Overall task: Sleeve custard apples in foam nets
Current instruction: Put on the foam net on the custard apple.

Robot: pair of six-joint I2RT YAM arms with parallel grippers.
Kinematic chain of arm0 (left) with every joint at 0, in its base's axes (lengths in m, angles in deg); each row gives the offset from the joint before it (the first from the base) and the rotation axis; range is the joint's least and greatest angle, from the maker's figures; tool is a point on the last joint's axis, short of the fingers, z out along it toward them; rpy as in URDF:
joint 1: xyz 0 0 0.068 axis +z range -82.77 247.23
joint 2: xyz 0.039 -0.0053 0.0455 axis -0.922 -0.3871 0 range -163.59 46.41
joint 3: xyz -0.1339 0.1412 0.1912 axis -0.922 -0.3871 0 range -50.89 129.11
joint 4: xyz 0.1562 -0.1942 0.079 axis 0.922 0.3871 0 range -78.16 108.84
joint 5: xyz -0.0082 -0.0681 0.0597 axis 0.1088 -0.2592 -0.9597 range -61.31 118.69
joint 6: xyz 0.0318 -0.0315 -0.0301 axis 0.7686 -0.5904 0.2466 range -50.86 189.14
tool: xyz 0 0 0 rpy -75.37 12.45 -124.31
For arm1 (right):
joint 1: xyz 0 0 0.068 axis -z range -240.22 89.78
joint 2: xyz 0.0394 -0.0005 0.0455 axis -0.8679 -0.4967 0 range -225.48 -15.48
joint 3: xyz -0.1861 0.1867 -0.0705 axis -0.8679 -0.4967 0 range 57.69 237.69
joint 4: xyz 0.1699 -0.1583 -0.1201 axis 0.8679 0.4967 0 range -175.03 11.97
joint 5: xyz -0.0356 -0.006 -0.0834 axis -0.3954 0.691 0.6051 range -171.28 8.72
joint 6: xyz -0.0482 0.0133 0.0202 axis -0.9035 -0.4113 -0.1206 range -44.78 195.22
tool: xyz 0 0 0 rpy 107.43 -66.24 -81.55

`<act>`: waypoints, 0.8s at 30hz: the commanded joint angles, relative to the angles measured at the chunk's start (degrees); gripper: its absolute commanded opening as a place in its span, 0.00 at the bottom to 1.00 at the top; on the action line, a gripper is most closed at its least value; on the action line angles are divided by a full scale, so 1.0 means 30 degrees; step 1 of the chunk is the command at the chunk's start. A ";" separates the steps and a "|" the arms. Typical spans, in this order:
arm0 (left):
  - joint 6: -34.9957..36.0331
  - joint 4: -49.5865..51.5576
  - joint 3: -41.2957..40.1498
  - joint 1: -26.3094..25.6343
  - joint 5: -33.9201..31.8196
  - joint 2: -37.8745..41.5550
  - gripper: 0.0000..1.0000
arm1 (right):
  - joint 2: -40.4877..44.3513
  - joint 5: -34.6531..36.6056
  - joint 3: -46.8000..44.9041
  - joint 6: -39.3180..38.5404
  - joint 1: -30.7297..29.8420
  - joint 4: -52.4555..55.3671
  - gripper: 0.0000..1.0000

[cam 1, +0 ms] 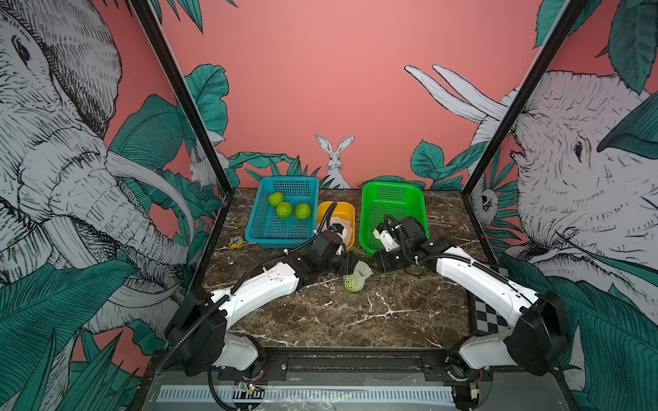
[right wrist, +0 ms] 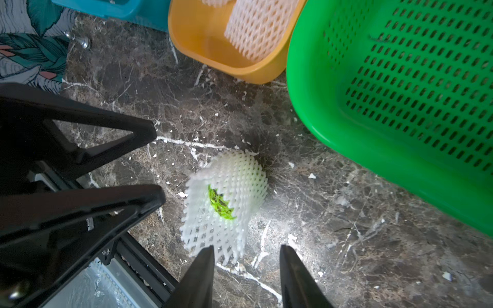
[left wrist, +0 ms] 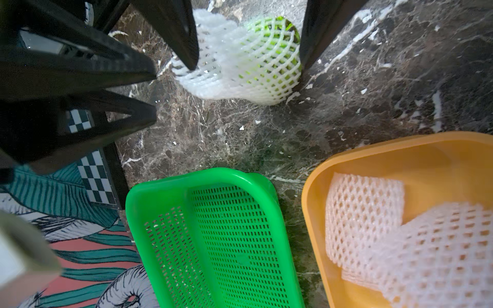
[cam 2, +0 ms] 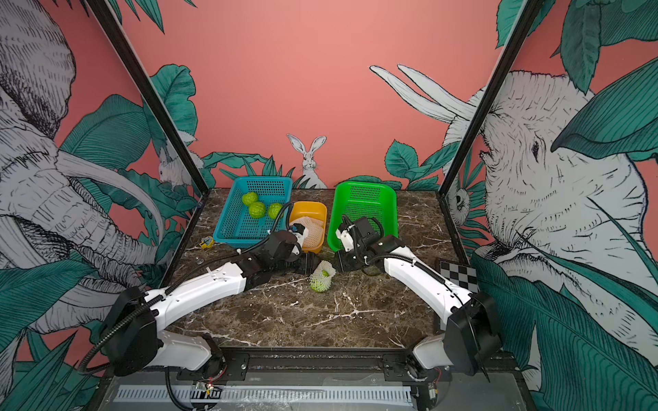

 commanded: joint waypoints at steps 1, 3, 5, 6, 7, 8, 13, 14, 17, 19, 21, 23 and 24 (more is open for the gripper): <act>0.0579 0.1492 0.0865 -0.0277 0.0117 -0.0404 0.64 | 0.0005 -0.0891 -0.0453 0.0763 -0.0034 -0.1820 0.43; 0.0743 0.1930 0.1153 -0.0380 0.0119 -0.0686 0.64 | -0.0366 -0.0866 -0.0642 0.0840 -0.0033 -0.2272 0.43; 0.0840 0.2224 0.1331 -0.0461 0.0251 -0.0944 0.63 | -0.0808 -0.0894 -0.0683 0.0871 -0.0030 -0.2540 0.43; 0.0887 0.2490 0.1500 -0.0511 0.0340 -0.1107 0.63 | -0.1035 -0.0950 -0.0676 0.0907 -0.0027 -0.2697 0.43; 0.0968 0.2731 0.1645 -0.0553 0.0303 -0.1275 0.62 | -0.1167 -0.0959 -0.0676 0.0892 -0.0050 -0.2830 0.43; 0.1115 0.3087 0.1882 -0.0611 0.0303 -0.1488 0.62 | -0.1327 -0.0941 -0.0687 0.0899 -0.0036 -0.2956 0.43; 0.1358 0.4185 0.2626 -0.0732 0.0215 -0.2454 0.62 | -0.1950 -0.0745 -0.0639 0.0845 -0.0119 -0.3028 0.40; 0.1398 0.4308 0.2729 -0.0732 0.0185 -0.2588 0.61 | -0.2044 -0.0530 -0.0583 0.0762 -0.0203 -0.2879 0.40; 0.1609 0.4772 0.3056 -0.0762 -0.0105 -0.2931 0.60 | -0.2283 -0.0059 -0.0580 0.0592 -0.0529 -0.2704 0.39; 0.1709 0.5120 0.3239 -0.0762 -0.0199 -0.3110 0.58 | -0.2459 0.0182 -0.0560 0.0576 -0.0692 -0.2646 0.39; 0.1821 0.5584 0.3395 -0.0762 -0.0410 -0.3213 0.55 | -0.2692 0.0412 -0.0454 0.0519 -0.0822 -0.2508 0.38; 0.1957 0.6132 0.3426 -0.0762 -0.0833 -0.3129 0.49 | -0.2931 0.0593 -0.0331 0.0467 -0.1021 -0.2386 0.37; 0.2032 0.6296 0.3398 -0.0762 -0.0978 -0.3047 0.46 | -0.3052 0.0665 -0.0265 0.0445 -0.1124 -0.2307 0.37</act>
